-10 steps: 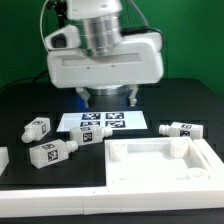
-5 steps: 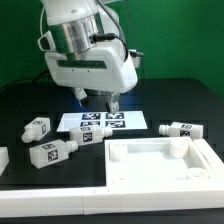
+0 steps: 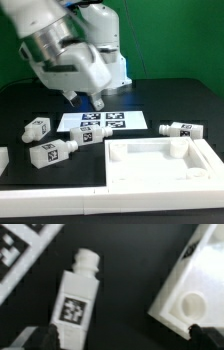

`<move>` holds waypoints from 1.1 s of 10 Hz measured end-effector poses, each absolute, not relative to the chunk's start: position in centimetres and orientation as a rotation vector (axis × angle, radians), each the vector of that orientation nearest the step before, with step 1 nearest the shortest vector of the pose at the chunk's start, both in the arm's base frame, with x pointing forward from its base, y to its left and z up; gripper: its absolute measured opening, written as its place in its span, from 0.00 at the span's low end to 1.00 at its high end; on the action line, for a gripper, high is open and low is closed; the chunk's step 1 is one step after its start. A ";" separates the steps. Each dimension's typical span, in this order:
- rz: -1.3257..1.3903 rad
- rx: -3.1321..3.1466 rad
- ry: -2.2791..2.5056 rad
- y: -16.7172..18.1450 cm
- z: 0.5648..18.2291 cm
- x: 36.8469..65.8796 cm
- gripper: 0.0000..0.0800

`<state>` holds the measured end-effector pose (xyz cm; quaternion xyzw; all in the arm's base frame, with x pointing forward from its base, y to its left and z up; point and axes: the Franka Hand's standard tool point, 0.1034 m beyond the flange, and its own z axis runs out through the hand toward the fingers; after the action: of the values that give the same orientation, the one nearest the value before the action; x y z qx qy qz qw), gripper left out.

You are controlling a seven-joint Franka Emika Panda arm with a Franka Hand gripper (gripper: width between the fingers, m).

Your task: Assemble one leg

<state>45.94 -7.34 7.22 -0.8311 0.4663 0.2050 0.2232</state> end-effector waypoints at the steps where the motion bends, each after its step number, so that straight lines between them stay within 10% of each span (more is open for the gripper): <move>1: 0.633 -2.258 1.272 -7.6 6.9 45.8 0.81; 11: 0.928 -1.994 1.310 -8.4 3.4 42.9 0.81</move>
Offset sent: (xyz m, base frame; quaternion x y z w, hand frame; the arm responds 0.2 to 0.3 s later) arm 0.0000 0.0000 0.0000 0.0000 -0.1938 0.0000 0.9810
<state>42.87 -8.39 3.36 -0.7462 0.4904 0.3471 0.2866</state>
